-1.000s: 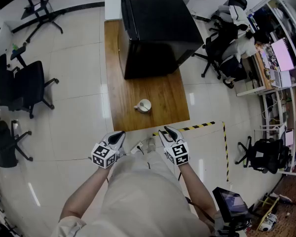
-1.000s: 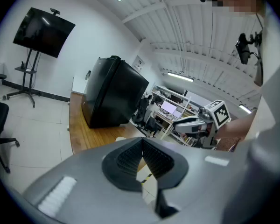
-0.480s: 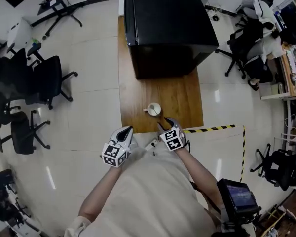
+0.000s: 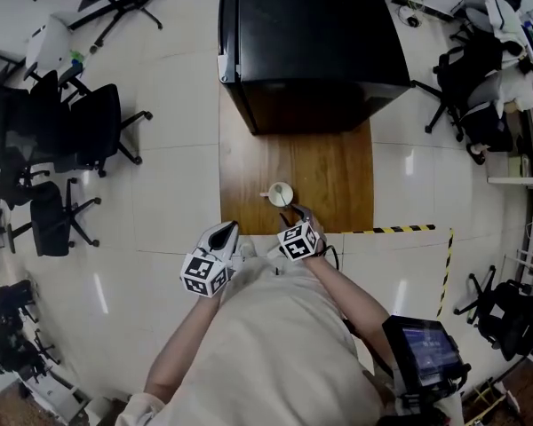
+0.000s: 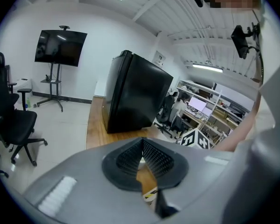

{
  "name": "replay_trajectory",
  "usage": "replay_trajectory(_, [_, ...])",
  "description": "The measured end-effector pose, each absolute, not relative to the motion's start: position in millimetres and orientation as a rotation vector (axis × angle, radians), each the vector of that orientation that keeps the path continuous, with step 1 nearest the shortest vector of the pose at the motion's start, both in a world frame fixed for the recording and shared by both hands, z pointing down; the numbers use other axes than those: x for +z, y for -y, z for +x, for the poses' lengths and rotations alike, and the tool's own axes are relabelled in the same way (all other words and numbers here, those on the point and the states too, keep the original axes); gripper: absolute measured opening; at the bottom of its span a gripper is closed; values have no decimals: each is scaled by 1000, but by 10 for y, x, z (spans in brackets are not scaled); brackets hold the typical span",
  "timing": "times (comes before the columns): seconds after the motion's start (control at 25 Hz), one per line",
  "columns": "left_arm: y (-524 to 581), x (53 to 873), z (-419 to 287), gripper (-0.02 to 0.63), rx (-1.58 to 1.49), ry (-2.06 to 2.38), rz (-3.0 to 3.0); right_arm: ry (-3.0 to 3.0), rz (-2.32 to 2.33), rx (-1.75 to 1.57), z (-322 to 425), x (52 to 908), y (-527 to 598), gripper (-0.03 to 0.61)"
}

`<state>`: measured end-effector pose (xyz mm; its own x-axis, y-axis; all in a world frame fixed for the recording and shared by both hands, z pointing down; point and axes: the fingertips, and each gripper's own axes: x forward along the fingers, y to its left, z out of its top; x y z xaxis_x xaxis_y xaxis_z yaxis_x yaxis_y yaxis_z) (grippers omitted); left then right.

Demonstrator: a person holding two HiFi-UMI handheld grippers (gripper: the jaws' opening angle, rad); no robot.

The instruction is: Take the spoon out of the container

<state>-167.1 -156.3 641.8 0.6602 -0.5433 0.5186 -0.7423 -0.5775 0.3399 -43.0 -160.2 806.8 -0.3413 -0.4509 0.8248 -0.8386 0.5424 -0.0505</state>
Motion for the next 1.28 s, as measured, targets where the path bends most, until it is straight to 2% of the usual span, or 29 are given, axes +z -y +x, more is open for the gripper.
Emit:
replay_trajectory(0.24, [1505, 6528, -1736, 0, 467, 1017, 2257, 1932, 1027, 648, -385, 8314, 1622, 167])
replay_trajectory(0.36, [1470, 6538, -1761, 0, 472, 1027, 2248, 1951, 1034, 670, -402, 8316, 1640, 143])
replay_trajectory(0.76, [1547, 6482, -1682, 0, 458, 1058, 2252, 1970, 1038, 692, -403, 8228, 1692, 127])
replay_trajectory(1.28, [1742, 6456, -1405, 0, 424, 1080, 2260, 2152, 938, 769, -235, 7556, 1707, 127])
